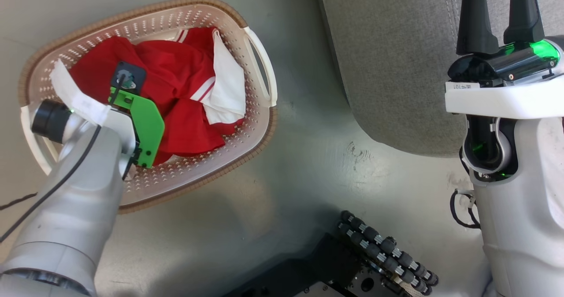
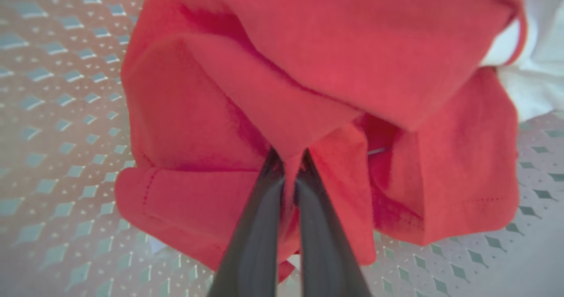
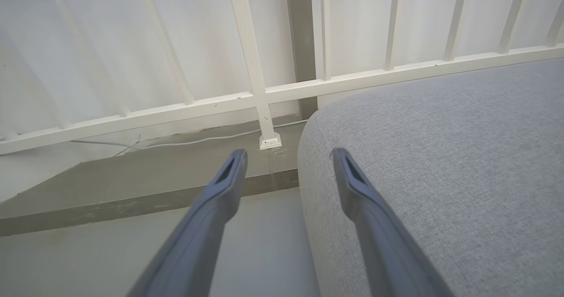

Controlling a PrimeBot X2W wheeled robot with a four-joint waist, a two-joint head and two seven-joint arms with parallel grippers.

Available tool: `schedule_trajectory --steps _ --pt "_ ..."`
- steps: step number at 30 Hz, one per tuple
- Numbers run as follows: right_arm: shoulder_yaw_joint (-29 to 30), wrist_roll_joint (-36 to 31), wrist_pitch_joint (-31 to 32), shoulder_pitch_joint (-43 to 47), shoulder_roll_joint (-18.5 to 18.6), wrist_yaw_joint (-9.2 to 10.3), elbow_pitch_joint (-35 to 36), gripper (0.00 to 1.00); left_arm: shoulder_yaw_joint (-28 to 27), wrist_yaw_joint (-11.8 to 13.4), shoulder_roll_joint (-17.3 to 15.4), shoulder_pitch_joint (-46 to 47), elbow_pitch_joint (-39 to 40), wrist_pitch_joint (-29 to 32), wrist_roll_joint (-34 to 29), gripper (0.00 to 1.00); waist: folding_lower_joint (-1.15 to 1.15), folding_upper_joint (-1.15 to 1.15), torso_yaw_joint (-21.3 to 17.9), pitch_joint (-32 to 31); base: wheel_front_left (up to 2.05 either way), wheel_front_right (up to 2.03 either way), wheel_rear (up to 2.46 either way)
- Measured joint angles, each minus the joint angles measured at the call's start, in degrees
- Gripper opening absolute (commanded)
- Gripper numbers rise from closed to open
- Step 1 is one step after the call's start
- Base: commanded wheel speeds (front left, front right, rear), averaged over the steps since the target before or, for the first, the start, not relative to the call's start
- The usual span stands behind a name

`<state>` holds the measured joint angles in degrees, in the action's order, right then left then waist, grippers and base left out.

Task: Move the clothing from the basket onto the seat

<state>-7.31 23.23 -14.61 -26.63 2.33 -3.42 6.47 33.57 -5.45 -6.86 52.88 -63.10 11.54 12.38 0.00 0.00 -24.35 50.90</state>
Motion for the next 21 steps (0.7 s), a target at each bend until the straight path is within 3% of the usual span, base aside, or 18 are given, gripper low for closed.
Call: schedule_trajectory --steps 21 --pt "1.59 -5.93 0.00 0.48 0.04 -1.11 -5.87 1.00 -1.26 0.41 4.24 -1.17 -0.71 -7.81 3.74 0.00 0.00 0.00 5.64 -8.63 0.00 0.00 0.00"
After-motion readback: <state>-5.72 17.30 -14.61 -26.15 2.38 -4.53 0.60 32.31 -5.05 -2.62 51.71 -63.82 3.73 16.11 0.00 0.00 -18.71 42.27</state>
